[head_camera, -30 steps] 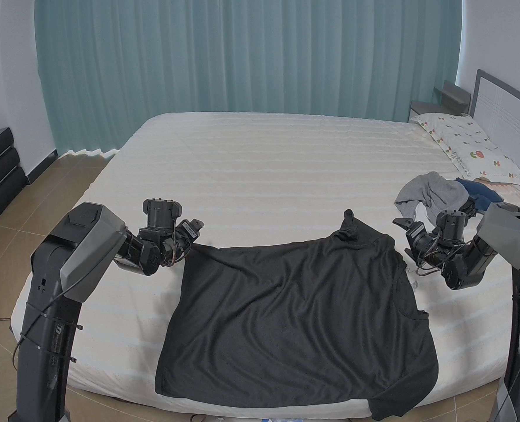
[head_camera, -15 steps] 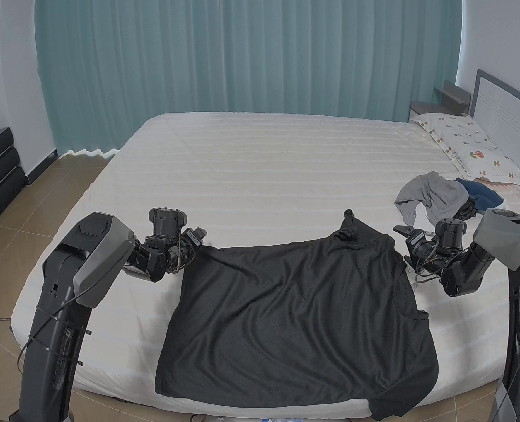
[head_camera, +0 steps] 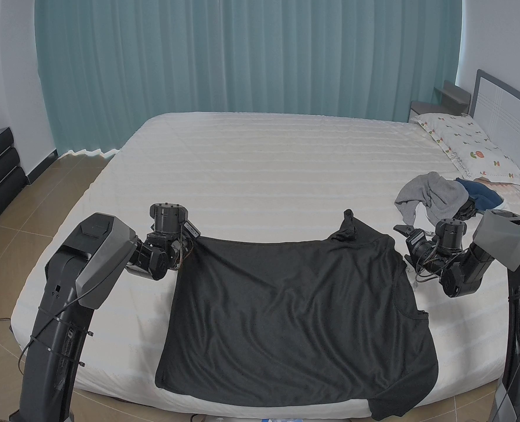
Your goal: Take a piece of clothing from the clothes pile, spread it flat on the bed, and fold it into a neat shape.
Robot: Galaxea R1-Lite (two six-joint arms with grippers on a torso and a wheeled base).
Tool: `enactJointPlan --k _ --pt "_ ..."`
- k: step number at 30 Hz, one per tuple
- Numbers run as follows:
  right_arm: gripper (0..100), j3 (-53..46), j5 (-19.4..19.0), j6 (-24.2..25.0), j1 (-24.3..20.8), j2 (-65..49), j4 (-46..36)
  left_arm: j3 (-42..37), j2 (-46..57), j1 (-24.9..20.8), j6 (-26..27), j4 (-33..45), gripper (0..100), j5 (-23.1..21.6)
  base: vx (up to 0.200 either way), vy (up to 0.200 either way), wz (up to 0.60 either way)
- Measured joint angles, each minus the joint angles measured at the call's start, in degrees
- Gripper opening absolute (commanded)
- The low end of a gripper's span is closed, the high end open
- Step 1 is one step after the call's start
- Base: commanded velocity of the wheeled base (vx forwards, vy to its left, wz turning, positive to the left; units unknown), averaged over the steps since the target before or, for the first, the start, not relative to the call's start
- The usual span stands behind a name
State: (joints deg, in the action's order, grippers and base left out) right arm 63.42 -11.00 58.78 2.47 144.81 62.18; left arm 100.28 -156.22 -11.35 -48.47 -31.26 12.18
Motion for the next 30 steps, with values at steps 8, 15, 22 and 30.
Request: enactJointPlan --k 8,15,22,30 --pt "100 5.0 0.2 -7.2 0.1 -0.1 -6.5 1.3 -1.1 0.9 0.1 -1.1 0 0.5 0.0 0.0 0.0" --pt "100 12.0 0.7 -18.6 -0.7 1.7 -13.2 2.0 -1.9 1.8 0.2 -1.2 0 0.6 0.0 0.0 0.0" --pt "100 19.8 2.6 -22.4 -2.1 5.2 -18.2 2.2 -2.3 2.0 0.2 -1.2 0 0.6 0.0 0.0 0.0" --pt "100 28.1 4.3 -23.4 -3.1 9.6 -21.0 2.3 -2.5 2.2 0.2 -1.1 0 1.8 0.0 0.0 0.0"
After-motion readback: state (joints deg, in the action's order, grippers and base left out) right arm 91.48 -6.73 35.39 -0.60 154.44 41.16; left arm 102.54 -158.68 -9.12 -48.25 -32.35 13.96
